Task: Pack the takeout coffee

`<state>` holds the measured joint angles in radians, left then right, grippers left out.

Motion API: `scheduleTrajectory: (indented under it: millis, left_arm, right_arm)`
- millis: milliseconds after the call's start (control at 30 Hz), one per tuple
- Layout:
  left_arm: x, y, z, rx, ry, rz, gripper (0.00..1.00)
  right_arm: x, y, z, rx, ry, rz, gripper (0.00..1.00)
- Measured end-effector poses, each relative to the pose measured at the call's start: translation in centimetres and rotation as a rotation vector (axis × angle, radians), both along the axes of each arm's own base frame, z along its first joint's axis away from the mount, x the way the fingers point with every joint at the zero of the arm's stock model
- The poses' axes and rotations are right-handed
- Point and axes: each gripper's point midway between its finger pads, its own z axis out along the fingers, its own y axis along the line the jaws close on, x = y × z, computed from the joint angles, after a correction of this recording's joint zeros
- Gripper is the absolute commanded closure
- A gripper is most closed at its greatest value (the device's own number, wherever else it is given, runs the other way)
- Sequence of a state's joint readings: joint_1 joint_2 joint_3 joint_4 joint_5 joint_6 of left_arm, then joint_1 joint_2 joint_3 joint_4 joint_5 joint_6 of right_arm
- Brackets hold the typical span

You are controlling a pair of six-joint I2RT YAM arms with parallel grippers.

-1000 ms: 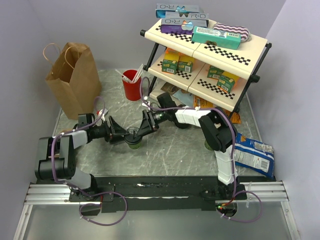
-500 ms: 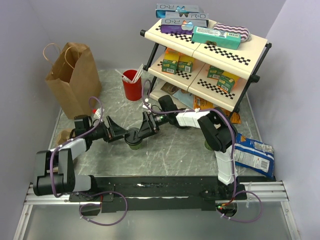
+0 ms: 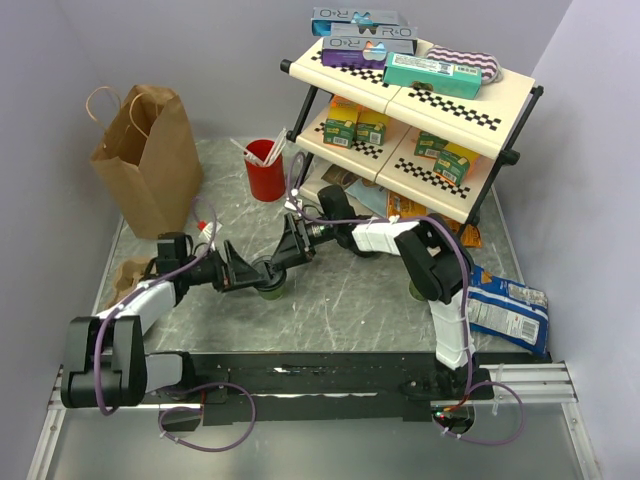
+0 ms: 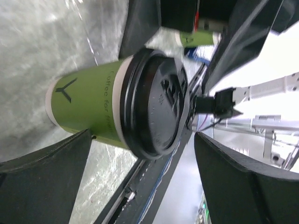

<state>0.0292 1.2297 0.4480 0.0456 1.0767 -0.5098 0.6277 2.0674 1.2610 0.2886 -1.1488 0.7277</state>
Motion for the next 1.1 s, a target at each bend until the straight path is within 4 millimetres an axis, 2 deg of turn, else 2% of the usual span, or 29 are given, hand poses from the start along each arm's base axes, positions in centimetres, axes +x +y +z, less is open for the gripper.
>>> scheduleTrajectory:
  millis: [167, 267, 433, 567, 667, 733, 800, 933, 1100]
  left_arm:
    - [-1.4, -1.2, -1.6, 0.030, 0.028, -0.090, 0.03]
    - [-2.0, -1.3, -2.3, 0.049, 0.037, -0.119, 0.03]
    - [-1.6, -1.2, -2.3, 0.067, 0.011, -0.150, 0.03]
    - [-1.7, -1.3, -1.9, 0.061, -0.009, -0.179, 0.03]
    - [-1.3, -1.4, -0.8, 0.056, -0.044, -0.210, 0.03]
    - [-0.3, -1.4, 0.2, 0.054, -0.091, -0.236, 0.03]
    - [0.3, -1.5, 0.7, 0.049, -0.115, -0.259, 0.03]
    - [0.7, -1.4, 0.4, 0.045, -0.112, -0.284, 0.03]
    - [1.9, -1.0, -0.3, 0.030, -0.060, -0.234, 0.03]
  right_arm:
    - [1.0, 0.2, -0.5, -0.015, 0.015, -0.017, 0.12]
    - [1.1, 0.2, -1.0, -0.022, 0.020, -0.015, 0.12]
    - [1.1, 0.3, -1.7, -0.031, 0.036, -0.017, 0.11]
    - [1.4, 0.1, -1.5, -0.010, 0.032, -0.025, 0.08]
    - [1.4, -0.7, -1.6, 0.004, 0.047, -0.032, 0.06]
    - [1.8, -1.5, -1.8, 0.009, 0.055, -0.040, 0.00]
    - [2.2, -2.0, -1.7, 0.015, 0.050, -0.040, 0.00]
    - [2.4, -2.8, -1.1, 0.020, 0.014, -0.039, 0.00]
    - [1.4, -3.4, -0.2, 0.031, -0.011, -0.024, 0.00]
